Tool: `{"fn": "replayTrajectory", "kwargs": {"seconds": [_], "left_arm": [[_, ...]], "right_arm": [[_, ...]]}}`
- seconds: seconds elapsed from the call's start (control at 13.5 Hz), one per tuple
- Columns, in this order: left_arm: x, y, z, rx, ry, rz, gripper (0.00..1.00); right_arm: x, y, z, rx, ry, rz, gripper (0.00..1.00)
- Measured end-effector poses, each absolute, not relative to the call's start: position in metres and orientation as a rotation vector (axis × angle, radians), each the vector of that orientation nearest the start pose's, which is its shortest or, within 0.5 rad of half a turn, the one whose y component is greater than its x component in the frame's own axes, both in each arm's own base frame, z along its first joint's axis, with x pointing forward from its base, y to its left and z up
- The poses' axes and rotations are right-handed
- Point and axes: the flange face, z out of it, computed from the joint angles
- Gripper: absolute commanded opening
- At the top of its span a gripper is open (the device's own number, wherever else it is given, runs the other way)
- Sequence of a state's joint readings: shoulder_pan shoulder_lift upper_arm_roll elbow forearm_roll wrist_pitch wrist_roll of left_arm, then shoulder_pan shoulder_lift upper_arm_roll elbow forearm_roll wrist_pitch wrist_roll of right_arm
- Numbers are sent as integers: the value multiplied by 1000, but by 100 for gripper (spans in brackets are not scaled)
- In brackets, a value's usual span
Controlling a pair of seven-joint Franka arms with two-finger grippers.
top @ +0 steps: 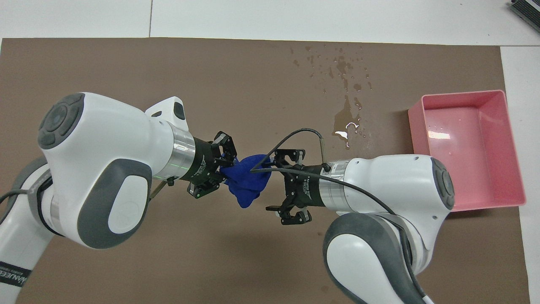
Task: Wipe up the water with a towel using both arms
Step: 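Open the left gripper and withdraw it while the right gripper holds the towel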
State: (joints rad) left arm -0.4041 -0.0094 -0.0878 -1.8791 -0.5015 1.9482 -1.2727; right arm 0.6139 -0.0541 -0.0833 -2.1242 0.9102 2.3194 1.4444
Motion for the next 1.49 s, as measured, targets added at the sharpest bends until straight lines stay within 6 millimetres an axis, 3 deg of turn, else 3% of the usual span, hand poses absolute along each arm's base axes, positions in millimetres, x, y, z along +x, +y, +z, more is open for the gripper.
{"fn": "replayTrajectory", "kwargs": {"seconds": [0.3, 0.67, 0.74, 0.82, 0.89, 1.34, 1.41, 1.49], "left_arm": [[468, -324, 529, -3004, -1676, 658, 0], [464, -332, 529, -2898, -1832, 714, 0], [463, -332, 529, -2894, -1838, 715, 0], [463, -331, 529, -2892, -1841, 715, 0], [463, -331, 529, -2891, -1843, 714, 0], [463, -330, 530, -2891, -1845, 713, 0], [463, -330, 530, -2892, -1845, 713, 9], [463, -330, 530, -2892, -1845, 713, 42]], "right_arm": [[475, 309, 451, -1718, 1703, 664, 100], [471, 323, 439, -1737, 1700, 638, 100], [471, 323, 439, -1741, 1693, 635, 70], [471, 323, 439, -1753, 1678, 628, 31], [471, 323, 439, -1774, 1651, 616, 4], [471, 323, 438, -1836, 1563, 576, 0], [471, 323, 438, -1839, 1560, 574, 0], [471, 323, 438, -1840, 1558, 573, 0]]}}
